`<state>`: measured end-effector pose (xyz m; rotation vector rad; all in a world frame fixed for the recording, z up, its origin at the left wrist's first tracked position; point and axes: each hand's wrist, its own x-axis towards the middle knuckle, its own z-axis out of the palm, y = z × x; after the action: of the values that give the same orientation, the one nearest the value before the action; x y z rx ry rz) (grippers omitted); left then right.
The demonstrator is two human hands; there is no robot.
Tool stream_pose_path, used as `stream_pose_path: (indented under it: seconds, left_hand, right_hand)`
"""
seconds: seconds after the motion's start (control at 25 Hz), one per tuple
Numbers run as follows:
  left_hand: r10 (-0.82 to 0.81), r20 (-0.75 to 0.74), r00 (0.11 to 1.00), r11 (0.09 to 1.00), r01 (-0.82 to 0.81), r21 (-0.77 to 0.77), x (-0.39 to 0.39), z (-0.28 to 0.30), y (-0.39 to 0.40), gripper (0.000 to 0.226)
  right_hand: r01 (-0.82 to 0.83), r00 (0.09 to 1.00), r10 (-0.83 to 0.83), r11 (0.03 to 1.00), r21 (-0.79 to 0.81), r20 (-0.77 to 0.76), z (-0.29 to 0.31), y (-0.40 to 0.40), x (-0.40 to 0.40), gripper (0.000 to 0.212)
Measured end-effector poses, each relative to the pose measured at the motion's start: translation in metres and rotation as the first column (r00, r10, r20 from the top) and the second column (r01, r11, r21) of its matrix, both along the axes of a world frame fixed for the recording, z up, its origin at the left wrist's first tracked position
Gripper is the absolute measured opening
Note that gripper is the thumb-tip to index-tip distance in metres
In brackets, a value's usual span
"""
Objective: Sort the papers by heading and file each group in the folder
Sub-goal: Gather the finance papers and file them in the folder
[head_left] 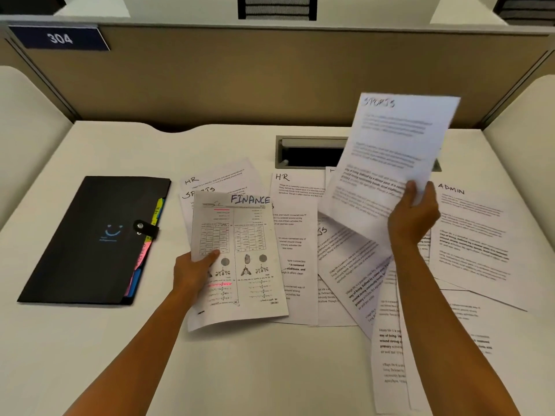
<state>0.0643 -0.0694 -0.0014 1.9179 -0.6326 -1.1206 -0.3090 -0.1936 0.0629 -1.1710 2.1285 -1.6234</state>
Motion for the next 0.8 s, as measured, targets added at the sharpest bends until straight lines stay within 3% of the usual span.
stream_pose_path:
  seconds: [0.08,0.2,0.4,0.6,0.8]
  left_hand:
    - [0.014,-0.012,1.000,1.000,-0.014,-0.010,0.000,0.001,0.001,0.027]
    - [0.077,-0.129,0.989,0.995,-0.083,-0.046,0.003,0.005,0.004,0.029]
    - [0.226,-0.387,0.894,0.963,-0.265,-0.050,0.017,0.013,0.012,0.039]
    - [0.191,-0.423,0.886,0.972,-0.231,-0.046,0.016,0.016,0.015,0.044]
    - [0.137,-0.381,0.914,0.985,-0.166,-0.044,-0.013,0.013,0.011,0.028]
  right_hand:
    - [0.048,0.997,-0.044,0.997,-0.059,0.069,0.011,-0.005,-0.005,0.034]
    - [-0.007,0.995,0.011,0.999,-0.034,0.101,0.011,0.000,0.001,0.031]
    - [-0.258,0.966,0.257,0.935,0.242,0.035,-0.047,0.041,0.037,0.033]
    - [-0.465,0.871,0.489,0.788,0.403,0.051,-0.086,0.086,0.081,0.048]
    - [-0.506,0.842,0.538,0.770,0.390,0.031,-0.093,0.089,0.090,0.038]
